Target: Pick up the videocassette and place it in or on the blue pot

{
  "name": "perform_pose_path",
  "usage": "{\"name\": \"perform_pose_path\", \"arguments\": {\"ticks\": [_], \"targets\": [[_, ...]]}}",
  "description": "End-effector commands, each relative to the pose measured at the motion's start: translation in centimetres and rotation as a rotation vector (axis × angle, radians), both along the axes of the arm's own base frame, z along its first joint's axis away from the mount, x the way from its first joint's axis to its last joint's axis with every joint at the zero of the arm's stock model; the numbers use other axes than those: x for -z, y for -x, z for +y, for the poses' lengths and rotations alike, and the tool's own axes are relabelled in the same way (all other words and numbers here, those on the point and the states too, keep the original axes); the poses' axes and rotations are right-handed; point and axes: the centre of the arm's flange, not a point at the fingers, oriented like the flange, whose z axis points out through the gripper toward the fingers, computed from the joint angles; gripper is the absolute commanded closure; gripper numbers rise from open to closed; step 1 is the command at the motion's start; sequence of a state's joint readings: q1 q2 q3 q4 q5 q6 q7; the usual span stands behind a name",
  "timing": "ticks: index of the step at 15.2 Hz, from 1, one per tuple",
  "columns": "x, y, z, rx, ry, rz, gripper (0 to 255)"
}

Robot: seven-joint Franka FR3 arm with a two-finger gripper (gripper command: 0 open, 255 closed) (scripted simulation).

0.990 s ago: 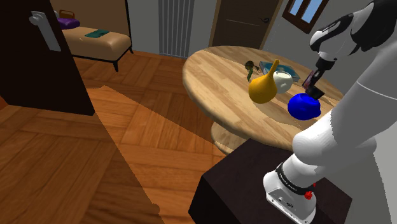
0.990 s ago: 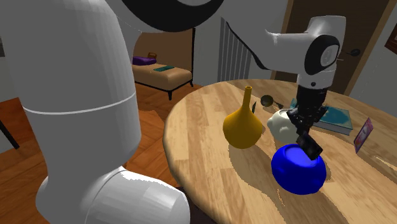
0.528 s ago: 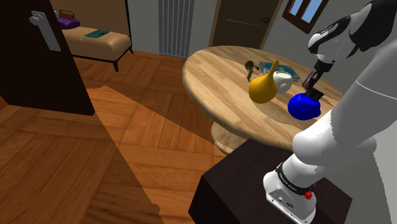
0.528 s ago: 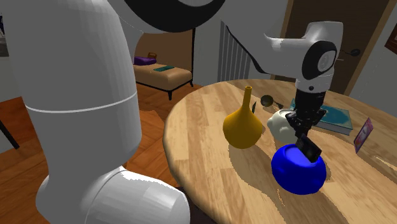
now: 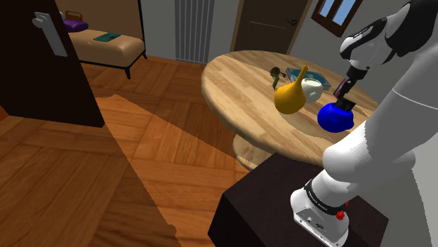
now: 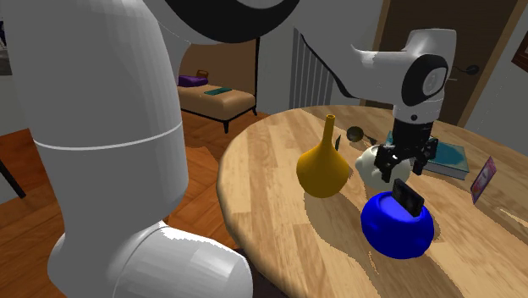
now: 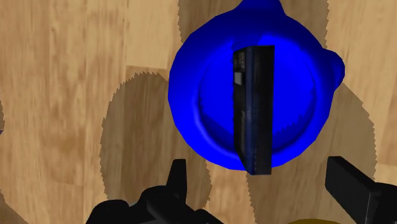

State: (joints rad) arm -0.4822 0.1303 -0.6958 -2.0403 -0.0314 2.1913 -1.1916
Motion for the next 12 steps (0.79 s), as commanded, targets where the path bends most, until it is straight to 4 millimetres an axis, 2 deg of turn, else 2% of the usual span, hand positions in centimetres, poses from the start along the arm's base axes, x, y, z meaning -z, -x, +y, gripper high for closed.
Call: {"name": "perform_pose_path", "arguments": {"ticks": [1, 4, 12], "targets": [[-1.3, -0.1, 0.1, 0.000, 0.000, 0.000, 0], [-5.0, -0.4, 0.4, 0.000, 0.000, 0.000, 0], [-5.0, -0.4, 0.4, 0.000, 0.000, 0.000, 0]]}}
